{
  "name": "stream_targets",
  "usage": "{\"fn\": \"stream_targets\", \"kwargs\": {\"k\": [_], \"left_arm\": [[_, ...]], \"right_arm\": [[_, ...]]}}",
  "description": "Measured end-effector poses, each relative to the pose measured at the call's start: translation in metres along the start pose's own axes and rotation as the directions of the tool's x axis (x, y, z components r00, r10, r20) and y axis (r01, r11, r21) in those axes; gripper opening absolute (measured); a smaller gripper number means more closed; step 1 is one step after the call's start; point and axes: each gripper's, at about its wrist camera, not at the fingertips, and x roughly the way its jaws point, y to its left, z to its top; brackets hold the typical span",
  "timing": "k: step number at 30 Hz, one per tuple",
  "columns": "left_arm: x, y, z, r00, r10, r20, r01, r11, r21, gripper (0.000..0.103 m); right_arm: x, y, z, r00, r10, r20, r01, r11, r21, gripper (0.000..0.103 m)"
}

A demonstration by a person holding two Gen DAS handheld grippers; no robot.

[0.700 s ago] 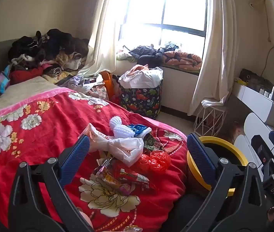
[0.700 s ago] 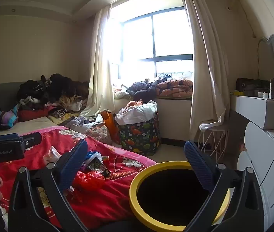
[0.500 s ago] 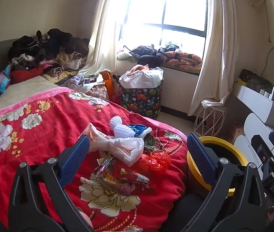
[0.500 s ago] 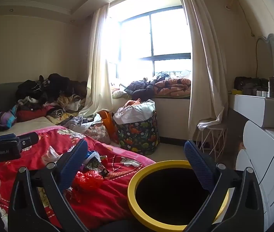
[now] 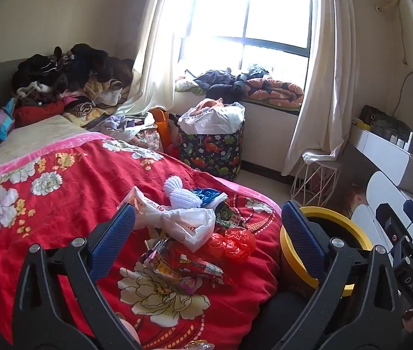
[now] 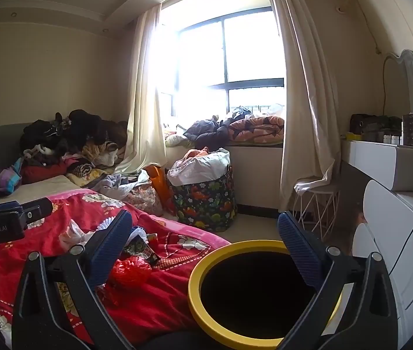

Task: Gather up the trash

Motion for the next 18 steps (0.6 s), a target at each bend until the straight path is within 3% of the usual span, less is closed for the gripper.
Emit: {"fn": "stream_targets", "kwargs": {"k": [18], "left_arm": [[-0.0003, 0.0000, -0.0001, 1.000, -0.001, 0.001, 0.001, 1.000, -0.001, 0.092]], "right_arm": [[-0.0028, -0.0039, 0.0008, 1.000, -0.009, 0.010, 0.009, 1.000, -0.002, 0.098]]}}
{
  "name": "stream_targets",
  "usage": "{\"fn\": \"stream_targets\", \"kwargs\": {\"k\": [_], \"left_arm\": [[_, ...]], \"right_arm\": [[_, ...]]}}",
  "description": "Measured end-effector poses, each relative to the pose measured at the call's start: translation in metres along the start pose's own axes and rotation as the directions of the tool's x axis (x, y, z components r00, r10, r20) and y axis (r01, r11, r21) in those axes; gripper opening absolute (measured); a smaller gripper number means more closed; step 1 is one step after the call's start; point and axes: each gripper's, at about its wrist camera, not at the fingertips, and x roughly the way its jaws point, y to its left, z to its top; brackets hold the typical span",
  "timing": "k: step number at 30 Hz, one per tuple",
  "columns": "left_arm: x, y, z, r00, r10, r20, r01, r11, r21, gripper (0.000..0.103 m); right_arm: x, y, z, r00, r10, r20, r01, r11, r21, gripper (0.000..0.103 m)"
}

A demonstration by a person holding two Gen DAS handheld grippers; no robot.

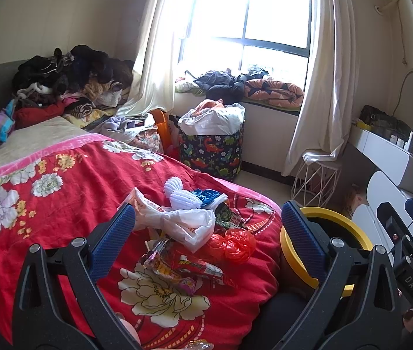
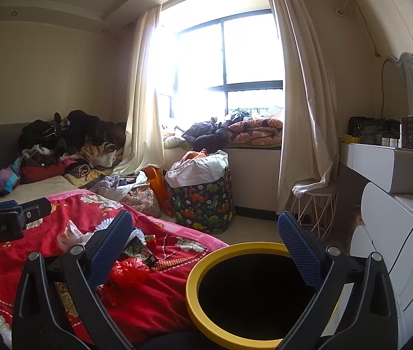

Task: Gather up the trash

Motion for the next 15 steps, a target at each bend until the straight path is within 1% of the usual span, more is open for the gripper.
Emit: {"fn": "stream_targets", "kwargs": {"k": [15], "left_arm": [[0.0000, -0.0010, 0.0063, 1.000, 0.003, 0.004, -0.003, 1.000, 0.002, 0.092]], "right_arm": [[0.0001, 0.0008, -0.0019, 1.000, 0.001, -0.001, -0.001, 1.000, 0.003, 0.098]]}}
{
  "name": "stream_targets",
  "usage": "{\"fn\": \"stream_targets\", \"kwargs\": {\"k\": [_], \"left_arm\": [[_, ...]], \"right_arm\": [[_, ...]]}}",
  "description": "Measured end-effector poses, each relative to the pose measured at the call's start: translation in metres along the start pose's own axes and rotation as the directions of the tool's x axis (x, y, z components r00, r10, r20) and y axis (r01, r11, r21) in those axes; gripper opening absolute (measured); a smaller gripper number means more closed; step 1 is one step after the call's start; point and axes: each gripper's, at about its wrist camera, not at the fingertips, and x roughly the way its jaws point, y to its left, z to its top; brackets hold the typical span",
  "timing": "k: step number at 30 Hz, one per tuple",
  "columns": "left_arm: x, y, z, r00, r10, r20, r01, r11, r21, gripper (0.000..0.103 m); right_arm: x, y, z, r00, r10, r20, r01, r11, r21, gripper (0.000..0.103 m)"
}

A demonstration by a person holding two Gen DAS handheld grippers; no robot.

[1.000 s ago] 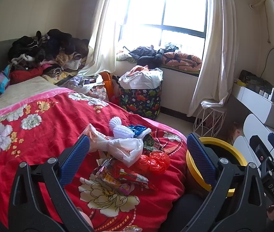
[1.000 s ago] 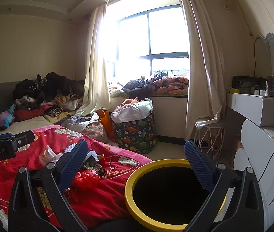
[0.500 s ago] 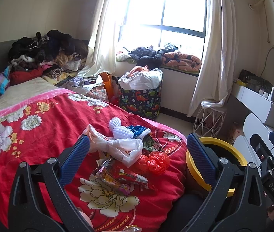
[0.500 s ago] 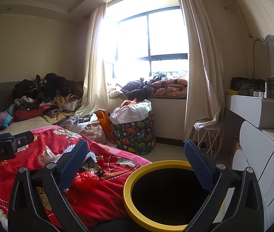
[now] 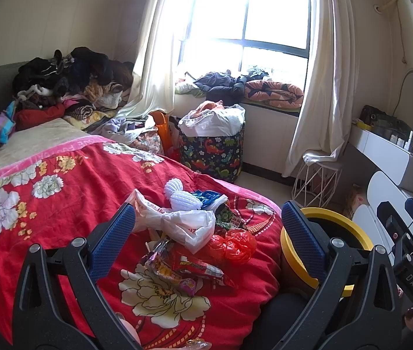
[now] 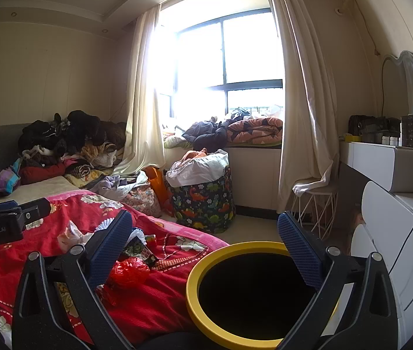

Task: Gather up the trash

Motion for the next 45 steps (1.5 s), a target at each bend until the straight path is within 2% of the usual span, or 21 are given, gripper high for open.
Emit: {"fn": "stream_targets", "kwargs": {"k": [22, 31, 45], "left_arm": [[-0.001, 0.000, -0.001, 1.000, -0.001, 0.002, 0.001, 1.000, -0.002, 0.092], [0.003, 0.017, 0.005, 0.999, 0.035, 0.001, -0.034, 0.998, -0.045, 0.092], [0.012, 0.061, 0.009, 0.991, 0.132, -0.004, -0.132, 0.983, -0.129, 0.092]], "right_arm": [[0.003, 0.000, -0.003, 1.000, 0.003, -0.010, -0.003, 1.000, 0.000, 0.098], [0.015, 0.013, -0.004, 0.995, 0.082, -0.060, -0.082, 0.997, -0.003, 0.098], [0.044, 0.055, 0.010, 0.965, 0.229, -0.124, -0.235, 0.971, -0.041, 0.098]]}}
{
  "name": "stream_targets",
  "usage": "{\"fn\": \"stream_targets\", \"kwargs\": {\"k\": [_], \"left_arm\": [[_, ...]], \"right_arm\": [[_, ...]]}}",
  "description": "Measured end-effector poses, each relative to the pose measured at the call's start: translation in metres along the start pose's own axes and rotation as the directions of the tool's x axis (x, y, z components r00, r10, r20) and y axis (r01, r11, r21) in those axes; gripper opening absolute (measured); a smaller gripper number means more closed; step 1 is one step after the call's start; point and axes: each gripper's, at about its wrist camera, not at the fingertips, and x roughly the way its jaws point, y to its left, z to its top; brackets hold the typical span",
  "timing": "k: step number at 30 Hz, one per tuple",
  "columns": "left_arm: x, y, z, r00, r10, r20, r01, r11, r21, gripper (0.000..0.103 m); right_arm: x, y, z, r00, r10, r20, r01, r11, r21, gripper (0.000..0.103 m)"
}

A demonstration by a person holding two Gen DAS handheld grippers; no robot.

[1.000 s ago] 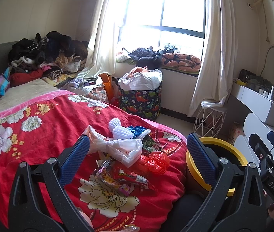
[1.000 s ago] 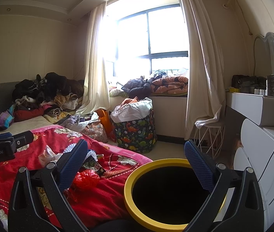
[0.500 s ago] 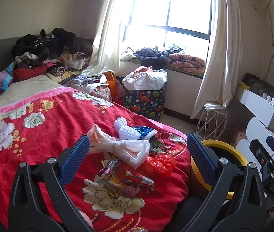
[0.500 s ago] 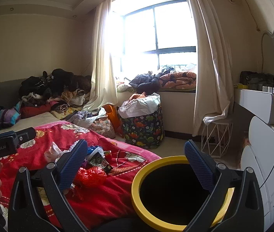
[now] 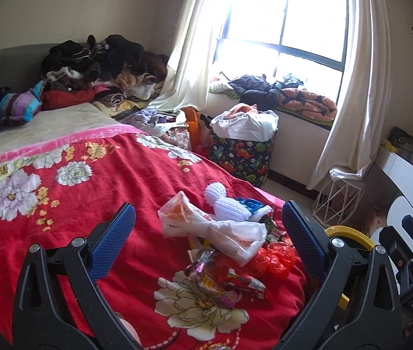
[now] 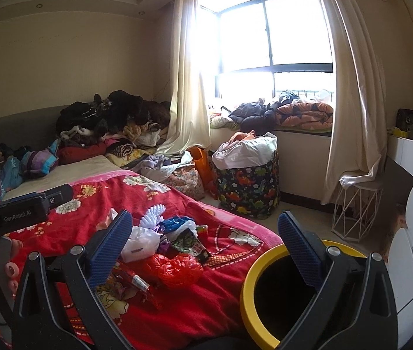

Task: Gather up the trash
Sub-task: 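Grasp the white plastic bag with the left tool while the right tool grasps the red plastic bag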

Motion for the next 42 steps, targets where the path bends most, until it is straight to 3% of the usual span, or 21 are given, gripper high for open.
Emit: {"fn": "stream_targets", "kwargs": {"k": [11, 19, 28, 35, 42], "left_arm": [[0.017, 0.037, 0.006, 0.996, 0.069, -0.051, -0.073, 0.994, -0.080, 0.092], [0.032, 0.044, 0.010, 0.996, 0.042, -0.074, -0.050, 0.991, -0.122, 0.092], [0.061, 0.024, 0.013, 0.994, -0.008, -0.111, -0.004, 0.994, -0.111, 0.092], [0.093, 0.016, 0.008, 0.981, -0.031, -0.193, 0.009, 0.993, -0.114, 0.092], [0.124, 0.030, -0.004, 0.953, -0.025, -0.301, -0.032, 0.983, -0.183, 0.092]], "right_arm": [[0.031, 0.015, 0.007, 0.996, 0.068, -0.063, -0.069, 0.998, -0.007, 0.098], [0.052, 0.002, 0.007, 0.995, 0.014, -0.100, -0.012, 1.000, 0.016, 0.097], [0.072, -0.025, 0.001, 0.985, -0.055, -0.162, 0.065, 0.996, 0.057, 0.097], [0.088, -0.032, -0.008, 0.969, -0.053, -0.240, 0.072, 0.995, 0.073, 0.097], [0.106, -0.023, -0.022, 0.947, -0.026, -0.321, 0.043, 0.998, 0.048, 0.097]]}}
